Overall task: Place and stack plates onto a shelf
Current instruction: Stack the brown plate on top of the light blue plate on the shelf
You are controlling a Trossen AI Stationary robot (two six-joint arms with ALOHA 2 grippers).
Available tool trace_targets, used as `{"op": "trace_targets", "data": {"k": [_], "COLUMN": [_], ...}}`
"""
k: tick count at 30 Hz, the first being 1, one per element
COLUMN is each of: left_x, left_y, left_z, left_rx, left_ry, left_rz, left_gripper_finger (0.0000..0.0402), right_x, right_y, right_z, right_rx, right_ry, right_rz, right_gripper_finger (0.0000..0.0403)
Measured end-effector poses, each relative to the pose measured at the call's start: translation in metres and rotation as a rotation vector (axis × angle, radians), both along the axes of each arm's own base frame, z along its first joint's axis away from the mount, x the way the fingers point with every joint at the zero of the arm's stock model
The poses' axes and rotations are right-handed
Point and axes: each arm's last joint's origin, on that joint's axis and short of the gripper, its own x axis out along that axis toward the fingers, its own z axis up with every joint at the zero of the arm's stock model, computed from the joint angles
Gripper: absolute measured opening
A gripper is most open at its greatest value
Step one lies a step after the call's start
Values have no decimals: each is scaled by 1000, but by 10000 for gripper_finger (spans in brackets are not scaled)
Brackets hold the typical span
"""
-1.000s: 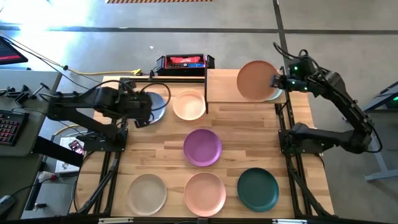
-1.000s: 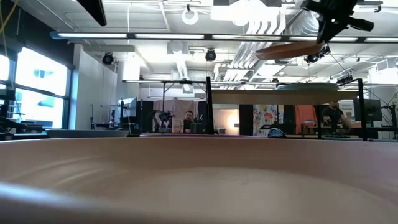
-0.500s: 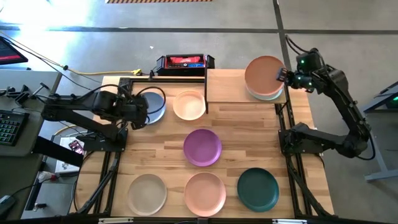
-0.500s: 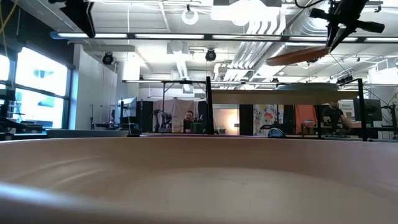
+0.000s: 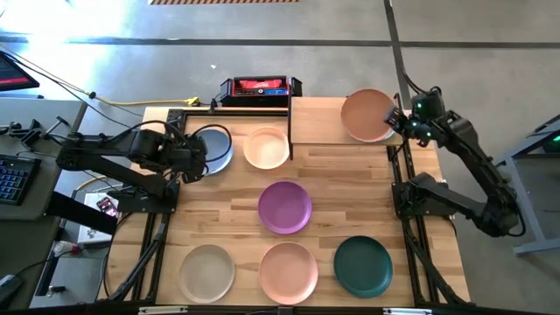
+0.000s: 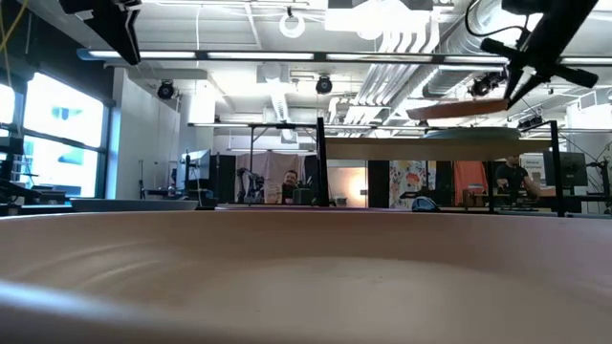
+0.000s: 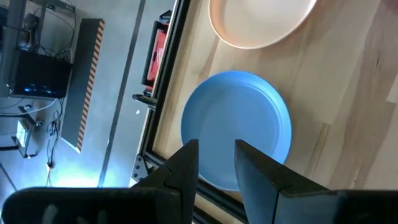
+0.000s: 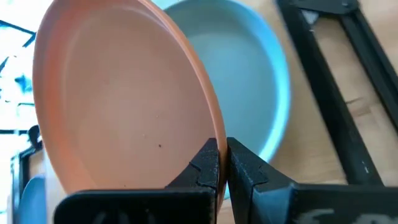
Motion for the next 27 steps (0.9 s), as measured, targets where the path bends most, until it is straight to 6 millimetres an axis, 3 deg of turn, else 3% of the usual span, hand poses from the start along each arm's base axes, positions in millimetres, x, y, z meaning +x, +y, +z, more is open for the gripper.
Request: {"op": "trace_targets", "data": {"k": [12,27], "left_x": [0,0], "left_y": [0,0], "left_z": [0,0], "left_rx": [3,7], "left_ry": [3,1], "left_rz": [-11,-9], "left_gripper_finger": [91,91], "right_x": [-12,-6], "right_y": [-8,-17], "right_z": [-5,-12], "right_rx": [-3,60], "right_ry": [-15,16], "right_rz": [-125,-91], "right_gripper_finger": [0,0]}}
